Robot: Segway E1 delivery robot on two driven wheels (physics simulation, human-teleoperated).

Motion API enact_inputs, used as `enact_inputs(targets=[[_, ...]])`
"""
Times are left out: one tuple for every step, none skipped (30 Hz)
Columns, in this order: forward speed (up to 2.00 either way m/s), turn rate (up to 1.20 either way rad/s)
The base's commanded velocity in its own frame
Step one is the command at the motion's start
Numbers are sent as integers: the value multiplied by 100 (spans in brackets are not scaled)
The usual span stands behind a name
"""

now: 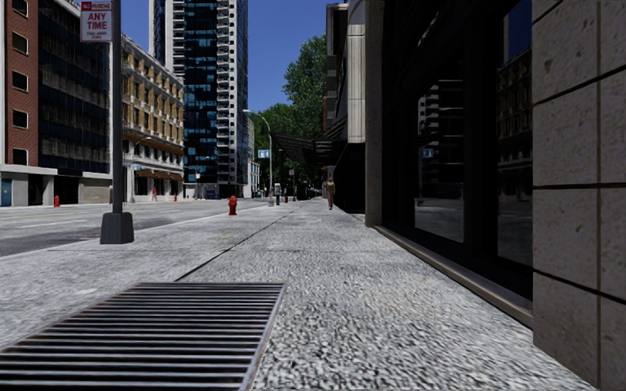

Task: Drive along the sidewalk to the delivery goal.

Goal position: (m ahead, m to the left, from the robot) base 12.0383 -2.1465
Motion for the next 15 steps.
enact_inputs(targets=[[200, 0], [200, 0], [200, 0], [200, 0], [200, 0], [200, 0], [200, 0], [200, 0], [200, 0], [200, 0], [200, 0], [200, 0], [200, 0], [200, 0], [200, 0]])
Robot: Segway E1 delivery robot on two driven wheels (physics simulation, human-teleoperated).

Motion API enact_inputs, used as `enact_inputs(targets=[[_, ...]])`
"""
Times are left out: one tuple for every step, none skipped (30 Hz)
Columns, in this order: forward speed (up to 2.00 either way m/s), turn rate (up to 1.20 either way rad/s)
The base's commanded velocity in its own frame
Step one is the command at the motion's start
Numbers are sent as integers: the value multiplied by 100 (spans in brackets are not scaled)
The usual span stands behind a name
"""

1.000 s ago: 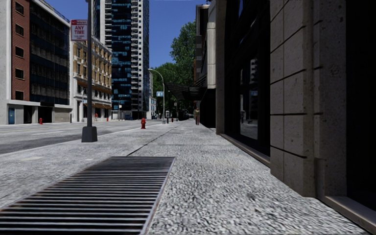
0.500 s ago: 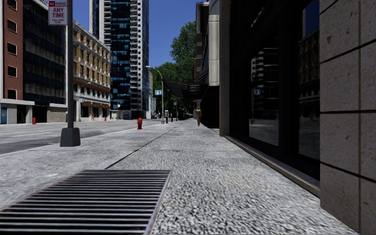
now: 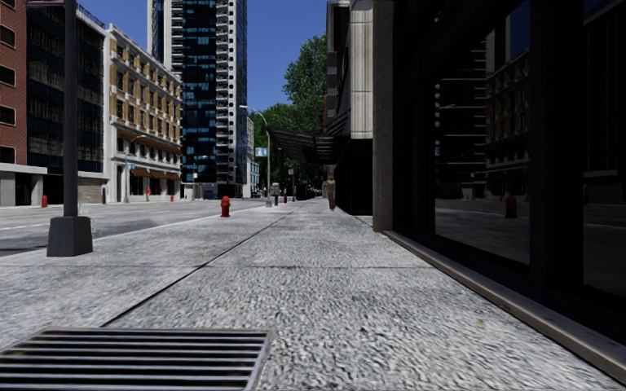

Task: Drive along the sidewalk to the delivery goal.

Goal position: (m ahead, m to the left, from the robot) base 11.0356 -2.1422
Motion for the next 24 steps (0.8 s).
enact_inputs(targets=[[200, 0], [200, 0], [200, 0], [200, 0], [200, 0], [200, 0], [200, 0], [200, 0], [200, 0], [200, 0], [200, 0], [200, 0], [200, 0], [200, 0], [200, 0], [200, 0], [200, 0], [200, 0], [200, 0], [200, 0], [200, 0], [200, 0], [200, 0], [200, 0]])
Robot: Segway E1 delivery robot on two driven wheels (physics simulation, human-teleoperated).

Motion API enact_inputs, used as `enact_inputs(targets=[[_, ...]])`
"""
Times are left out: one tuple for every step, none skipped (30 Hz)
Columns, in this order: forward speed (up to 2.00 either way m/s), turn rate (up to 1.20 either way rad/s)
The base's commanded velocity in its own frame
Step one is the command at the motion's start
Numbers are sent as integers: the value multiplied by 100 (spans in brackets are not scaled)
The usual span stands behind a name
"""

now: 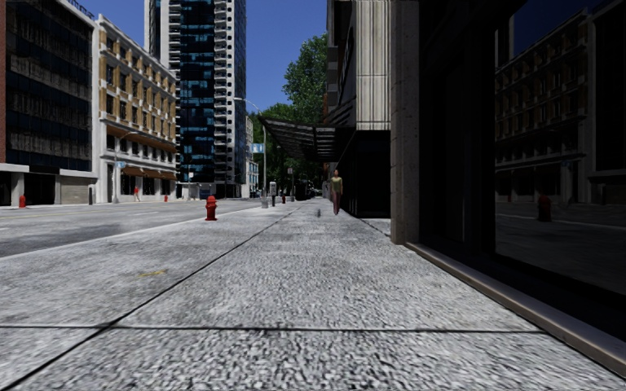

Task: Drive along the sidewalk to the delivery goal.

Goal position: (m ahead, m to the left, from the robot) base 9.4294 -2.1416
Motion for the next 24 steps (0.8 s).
enact_inputs(targets=[[200, 0], [200, 0], [200, 0], [200, 0], [200, 0], [200, 0], [200, 0], [200, 0], [200, 0], [200, 0], [200, 0], [200, 0], [200, 0], [200, 0], [200, 0], [200, 0], [200, 0], [200, 0], [200, 0], [200, 0], [200, 0], [200, 0], [200, 0], [200, 0]])
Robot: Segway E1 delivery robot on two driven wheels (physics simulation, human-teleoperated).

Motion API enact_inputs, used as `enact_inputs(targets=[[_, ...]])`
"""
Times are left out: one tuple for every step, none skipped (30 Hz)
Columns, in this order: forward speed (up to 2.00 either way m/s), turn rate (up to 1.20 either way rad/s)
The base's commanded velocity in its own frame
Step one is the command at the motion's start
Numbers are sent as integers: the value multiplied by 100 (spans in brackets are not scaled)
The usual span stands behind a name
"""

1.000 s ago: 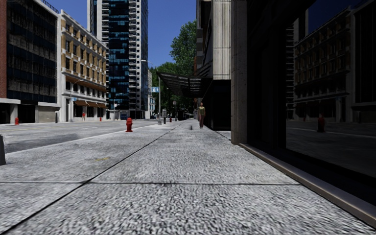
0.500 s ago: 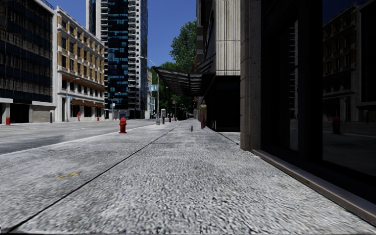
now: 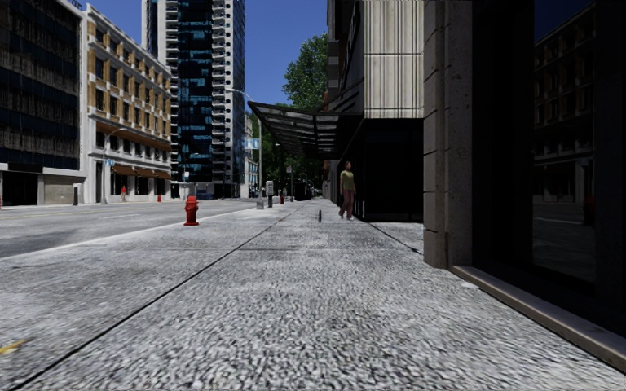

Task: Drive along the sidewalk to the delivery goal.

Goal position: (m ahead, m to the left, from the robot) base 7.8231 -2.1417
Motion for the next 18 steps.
enact_inputs(targets=[[200, 0], [200, 0], [200, 0], [200, 0], [200, 0], [200, 0], [200, 0], [200, 0], [200, 0], [200, 0], [200, 0], [200, 0], [200, 0], [200, 0], [200, 0], [200, 0], [200, 0], [200, 0]])
